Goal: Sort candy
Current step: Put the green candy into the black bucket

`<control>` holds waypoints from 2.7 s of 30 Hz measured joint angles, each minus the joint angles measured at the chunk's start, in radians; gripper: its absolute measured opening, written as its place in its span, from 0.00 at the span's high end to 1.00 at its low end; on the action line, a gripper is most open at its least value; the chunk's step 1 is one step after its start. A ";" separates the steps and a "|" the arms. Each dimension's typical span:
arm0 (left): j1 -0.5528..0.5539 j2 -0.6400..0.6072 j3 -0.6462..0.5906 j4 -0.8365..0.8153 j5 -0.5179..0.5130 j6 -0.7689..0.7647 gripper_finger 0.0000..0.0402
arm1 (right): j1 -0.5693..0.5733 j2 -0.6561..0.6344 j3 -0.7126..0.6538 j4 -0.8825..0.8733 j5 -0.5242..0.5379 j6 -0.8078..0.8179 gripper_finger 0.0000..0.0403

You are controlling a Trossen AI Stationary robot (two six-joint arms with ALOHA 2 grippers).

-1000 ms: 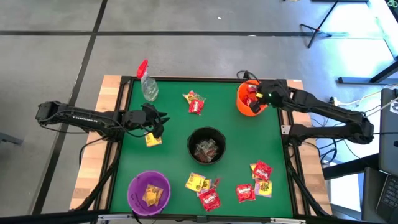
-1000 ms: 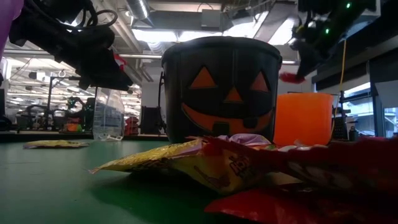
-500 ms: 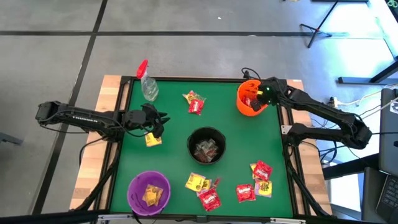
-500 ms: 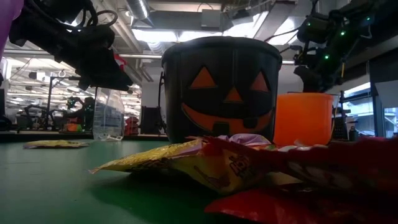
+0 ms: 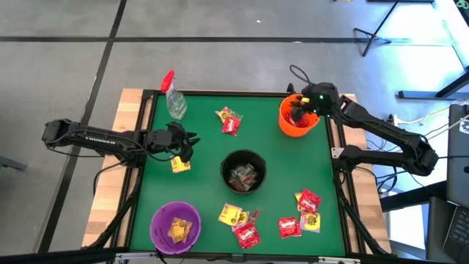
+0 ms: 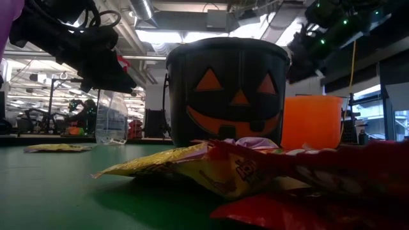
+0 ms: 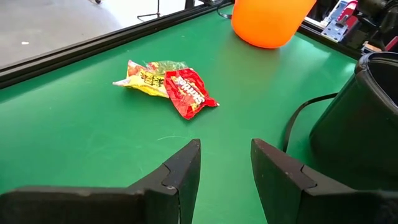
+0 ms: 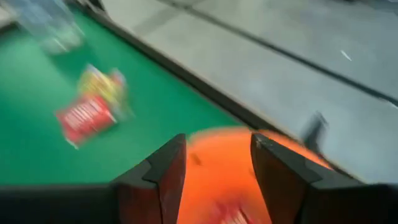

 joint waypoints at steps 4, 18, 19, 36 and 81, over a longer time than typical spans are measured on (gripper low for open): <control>0.000 0.000 0.000 0.000 -0.005 0.000 0.67 | 0.013 0.023 0.003 0.169 -0.097 0.034 0.56; 0.000 0.000 0.000 -0.001 -0.002 -0.001 0.67 | 0.212 0.377 0.131 0.331 -0.124 0.009 0.55; 0.000 0.000 0.000 -0.001 -0.002 -0.002 0.67 | 0.219 0.408 0.158 0.315 -0.126 0.002 0.55; -0.002 0.000 0.001 -0.001 0.001 -0.003 0.67 | 0.224 0.874 0.470 0.246 -0.235 -0.041 0.55; -0.008 0.000 0.001 -0.002 -0.011 -0.001 0.67 | 0.224 1.122 0.707 -0.125 -0.071 -0.252 0.98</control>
